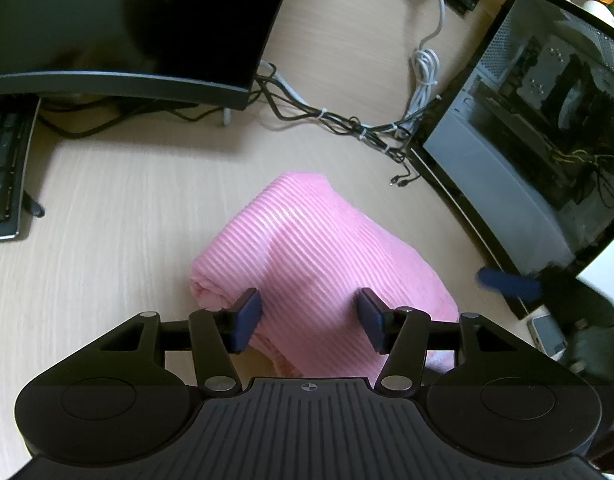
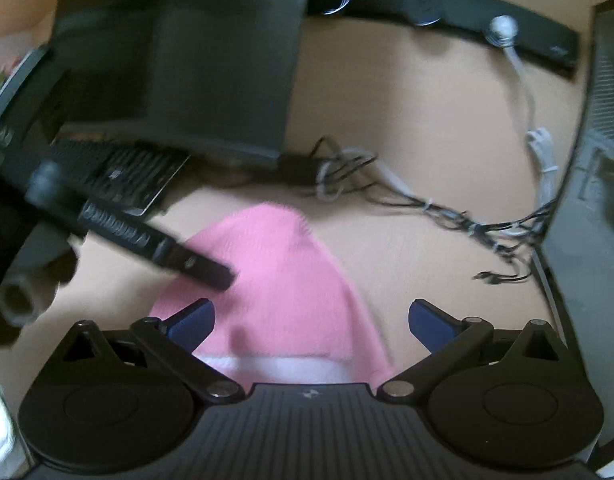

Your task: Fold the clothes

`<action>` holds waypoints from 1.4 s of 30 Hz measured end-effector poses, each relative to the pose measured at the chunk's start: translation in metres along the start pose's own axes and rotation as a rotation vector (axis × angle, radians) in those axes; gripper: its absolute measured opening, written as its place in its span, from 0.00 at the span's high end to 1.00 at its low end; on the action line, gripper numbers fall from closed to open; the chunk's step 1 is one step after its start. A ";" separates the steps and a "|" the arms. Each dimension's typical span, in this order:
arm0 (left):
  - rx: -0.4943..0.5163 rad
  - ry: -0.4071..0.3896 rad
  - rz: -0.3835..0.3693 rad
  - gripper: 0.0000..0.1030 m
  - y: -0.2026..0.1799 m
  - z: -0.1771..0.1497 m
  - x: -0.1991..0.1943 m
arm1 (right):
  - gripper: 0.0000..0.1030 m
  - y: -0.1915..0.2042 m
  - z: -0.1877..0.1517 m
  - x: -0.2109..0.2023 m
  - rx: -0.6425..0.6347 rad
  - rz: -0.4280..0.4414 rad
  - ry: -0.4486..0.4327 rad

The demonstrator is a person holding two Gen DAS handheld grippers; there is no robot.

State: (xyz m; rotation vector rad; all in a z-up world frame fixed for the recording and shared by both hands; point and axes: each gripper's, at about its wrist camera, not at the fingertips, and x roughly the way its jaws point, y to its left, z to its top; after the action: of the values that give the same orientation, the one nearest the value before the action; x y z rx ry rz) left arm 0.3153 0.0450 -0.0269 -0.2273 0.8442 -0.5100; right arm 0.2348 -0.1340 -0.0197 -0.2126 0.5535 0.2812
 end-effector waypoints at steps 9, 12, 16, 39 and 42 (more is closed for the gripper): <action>-0.061 0.003 -0.050 0.26 0.006 -0.008 -0.010 | 0.00 0.002 -0.030 0.032 -0.043 -0.115 0.118; -0.129 -0.001 -0.063 0.27 0.009 -0.017 -0.017 | 0.00 -0.002 -0.031 0.032 -0.004 -0.105 0.121; -0.141 0.024 0.008 0.31 0.005 -0.023 -0.012 | 0.00 -0.005 -0.036 0.030 0.047 -0.096 0.117; -0.140 0.103 0.108 0.40 0.009 -0.022 -0.012 | 0.60 -0.055 -0.024 0.035 0.470 0.310 0.213; -0.175 0.092 0.063 0.44 0.016 -0.024 -0.014 | 0.74 -0.057 -0.004 0.028 0.427 0.310 0.216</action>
State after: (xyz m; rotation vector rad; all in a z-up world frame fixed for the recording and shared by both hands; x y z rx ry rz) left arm 0.2952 0.0663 -0.0396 -0.3379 0.9844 -0.3898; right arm 0.2734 -0.1829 -0.0312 0.2628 0.8471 0.4349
